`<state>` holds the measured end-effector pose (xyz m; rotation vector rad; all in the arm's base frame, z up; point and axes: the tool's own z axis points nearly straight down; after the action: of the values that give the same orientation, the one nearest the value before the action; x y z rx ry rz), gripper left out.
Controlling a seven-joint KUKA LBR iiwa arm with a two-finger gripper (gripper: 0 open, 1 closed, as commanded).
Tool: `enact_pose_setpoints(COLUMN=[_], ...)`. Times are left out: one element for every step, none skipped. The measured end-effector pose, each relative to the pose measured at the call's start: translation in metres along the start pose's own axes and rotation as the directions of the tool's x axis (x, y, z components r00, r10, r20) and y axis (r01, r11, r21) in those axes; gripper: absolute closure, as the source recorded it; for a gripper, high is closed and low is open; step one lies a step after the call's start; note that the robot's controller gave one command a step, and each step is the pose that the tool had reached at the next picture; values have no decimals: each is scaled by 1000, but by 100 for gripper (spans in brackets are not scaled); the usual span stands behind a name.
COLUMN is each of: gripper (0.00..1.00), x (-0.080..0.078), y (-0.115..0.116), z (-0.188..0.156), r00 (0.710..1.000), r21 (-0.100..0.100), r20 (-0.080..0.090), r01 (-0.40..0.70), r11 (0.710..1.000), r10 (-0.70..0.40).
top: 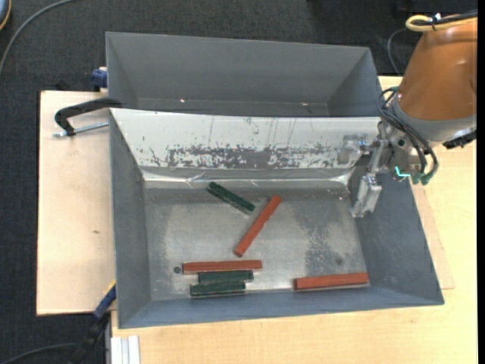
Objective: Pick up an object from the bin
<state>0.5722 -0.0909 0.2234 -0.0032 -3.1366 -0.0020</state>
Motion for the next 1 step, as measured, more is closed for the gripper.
enact_pose_setpoints(gripper=[0], x=[-12], y=[-24], z=[143], r00=[989], r21=[-1], r20=[0], r01=[147], r11=[989], r10=[-147])
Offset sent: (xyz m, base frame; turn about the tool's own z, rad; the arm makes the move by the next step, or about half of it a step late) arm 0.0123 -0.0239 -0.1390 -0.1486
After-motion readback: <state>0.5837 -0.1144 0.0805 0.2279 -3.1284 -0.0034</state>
